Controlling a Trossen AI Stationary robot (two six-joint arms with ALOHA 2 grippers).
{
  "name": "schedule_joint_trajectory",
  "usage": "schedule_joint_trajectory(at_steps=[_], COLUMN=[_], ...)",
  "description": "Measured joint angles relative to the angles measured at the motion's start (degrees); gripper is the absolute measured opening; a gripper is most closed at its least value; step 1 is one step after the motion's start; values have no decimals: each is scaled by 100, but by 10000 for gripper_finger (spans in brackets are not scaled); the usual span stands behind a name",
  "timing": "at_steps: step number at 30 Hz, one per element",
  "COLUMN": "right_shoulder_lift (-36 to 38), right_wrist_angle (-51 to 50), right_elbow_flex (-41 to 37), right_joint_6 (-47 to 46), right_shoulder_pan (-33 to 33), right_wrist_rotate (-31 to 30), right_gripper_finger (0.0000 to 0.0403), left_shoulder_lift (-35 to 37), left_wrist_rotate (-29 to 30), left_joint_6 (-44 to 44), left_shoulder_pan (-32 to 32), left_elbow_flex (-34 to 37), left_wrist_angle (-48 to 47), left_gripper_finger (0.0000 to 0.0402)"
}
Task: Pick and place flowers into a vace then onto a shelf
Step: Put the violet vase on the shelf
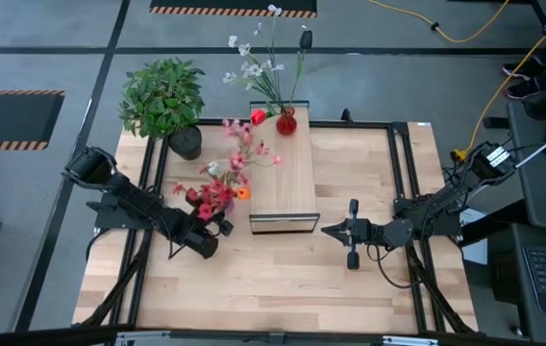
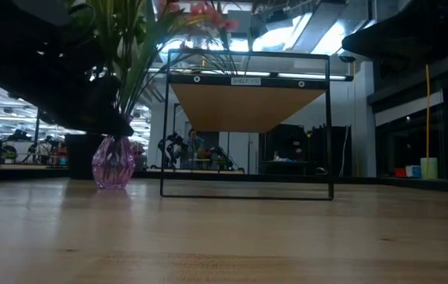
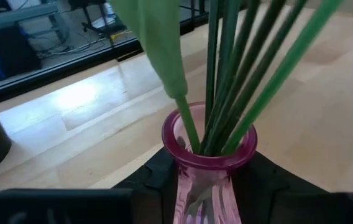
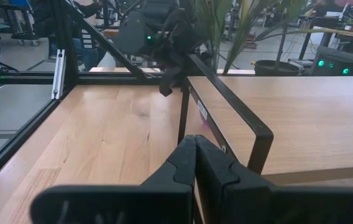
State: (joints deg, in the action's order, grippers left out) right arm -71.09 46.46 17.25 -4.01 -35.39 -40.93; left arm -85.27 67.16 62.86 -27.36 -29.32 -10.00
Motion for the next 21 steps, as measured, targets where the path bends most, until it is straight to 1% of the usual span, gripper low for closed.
schedule_joint_trajectory(at_steps=[6,12,15,21], right_shoulder_lift=[0,0,0,0], right_wrist_angle=[0,0,0,0], right_elbow_flex=[-1,1,1,1], right_joint_6=[-1,-1,-3,-24], right_shoulder_pan=[1,1,1,1], right_wrist_rotate=[0,0,0,0], right_gripper_finger=[9,9,9,9], left_shoulder_lift=[114,719,1096,1683], left_wrist_rotate=[-105,-114,-167,-216], left_joint_6=[-113,-453,-907,-2268], left_shoulder_pan=[-442,-815,-922,-988], left_elbow_flex=[-4,-13,-118,-592], left_wrist_angle=[-13,-59,-61,-49], left_gripper_finger=[109,109,109,109])
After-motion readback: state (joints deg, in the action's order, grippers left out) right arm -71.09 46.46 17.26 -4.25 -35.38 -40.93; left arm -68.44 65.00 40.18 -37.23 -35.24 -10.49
